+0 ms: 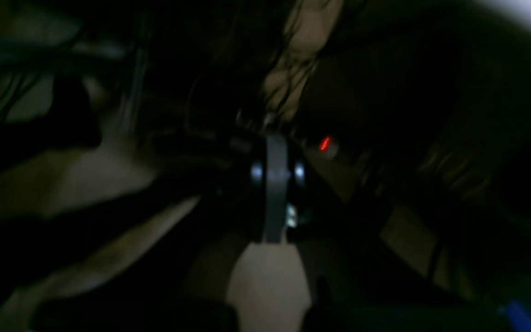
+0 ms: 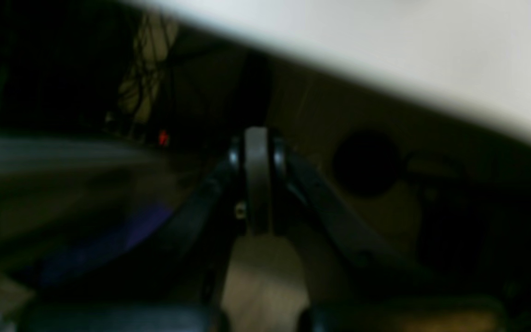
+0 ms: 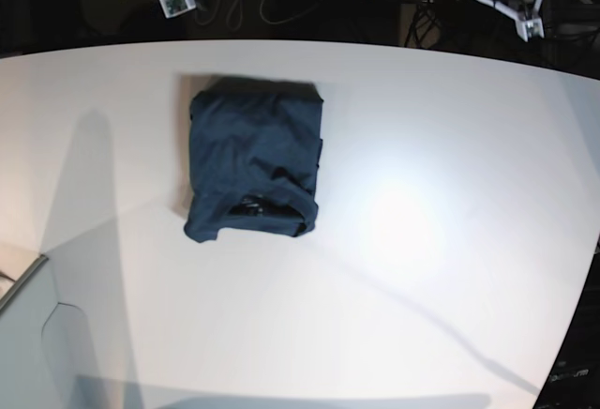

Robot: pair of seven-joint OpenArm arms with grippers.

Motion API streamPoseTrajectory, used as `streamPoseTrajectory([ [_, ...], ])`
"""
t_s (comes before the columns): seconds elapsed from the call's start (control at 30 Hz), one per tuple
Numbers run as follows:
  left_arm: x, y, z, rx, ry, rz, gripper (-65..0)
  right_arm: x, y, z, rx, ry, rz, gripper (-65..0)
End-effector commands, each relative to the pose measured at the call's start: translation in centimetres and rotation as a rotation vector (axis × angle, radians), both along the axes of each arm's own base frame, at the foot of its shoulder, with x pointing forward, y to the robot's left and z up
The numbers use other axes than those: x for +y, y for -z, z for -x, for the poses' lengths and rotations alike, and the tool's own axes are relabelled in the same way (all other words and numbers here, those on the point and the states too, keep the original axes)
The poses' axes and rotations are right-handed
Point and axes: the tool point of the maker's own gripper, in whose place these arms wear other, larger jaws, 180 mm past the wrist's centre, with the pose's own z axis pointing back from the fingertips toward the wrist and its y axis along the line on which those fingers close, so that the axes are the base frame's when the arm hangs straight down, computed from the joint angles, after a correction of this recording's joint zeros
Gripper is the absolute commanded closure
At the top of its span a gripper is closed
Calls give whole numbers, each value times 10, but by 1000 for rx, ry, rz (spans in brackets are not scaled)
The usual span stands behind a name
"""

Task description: Layout the t-shirt on the table in an organized manner, then fold the t-shirt properly

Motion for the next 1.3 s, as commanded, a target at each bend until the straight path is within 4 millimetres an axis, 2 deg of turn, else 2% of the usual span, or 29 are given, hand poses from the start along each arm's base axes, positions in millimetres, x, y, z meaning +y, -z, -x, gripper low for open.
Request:
streamPoseTrajectory([
  [0.0,-3,-2,-5,-16,27,-3,0,1,-2,-3,-18,5,-13,0],
  [0.1,-23,9,7,29,75,38,0,4,15,11,40,11,-27,0],
  [0.17,-38,17,12,54,108,70,0,5,22,10,52,14,-33,0],
  [0.27,-58,35,26,110,126,124,0,8,38,26,110,20,-46,0],
  [0.33,-63,44,23,118,143,142,0,9,47,24,124,23,-53,0],
  [0.4,-75,60,29,134,162,175,0,13,62,36,177,29,-68,0],
  [0.5,-87,87,29,139,186,217,0,12,86,40,237,31,-77,0],
  [0.67,-102,130,47,243,160,297,0,23,127,53,378,50,-121,0],
  [0.73,-110,137,48,267,151,321,0,28,138,55,416,63,-137,0],
  [0.8,-116,139,41,263,155,331,0,24,148,55,408,106,-108,0],
  [0.93,-122,140,44,319,183,349,0,-10,164,57,337,228,102,0],
  [1.07,-125,140,37,334,219,350,0,-33,164,57,250,258,280,0],
  [1.27,-124,140,33,327,228,343,0,-36,162,47,204,246,328,0],
])
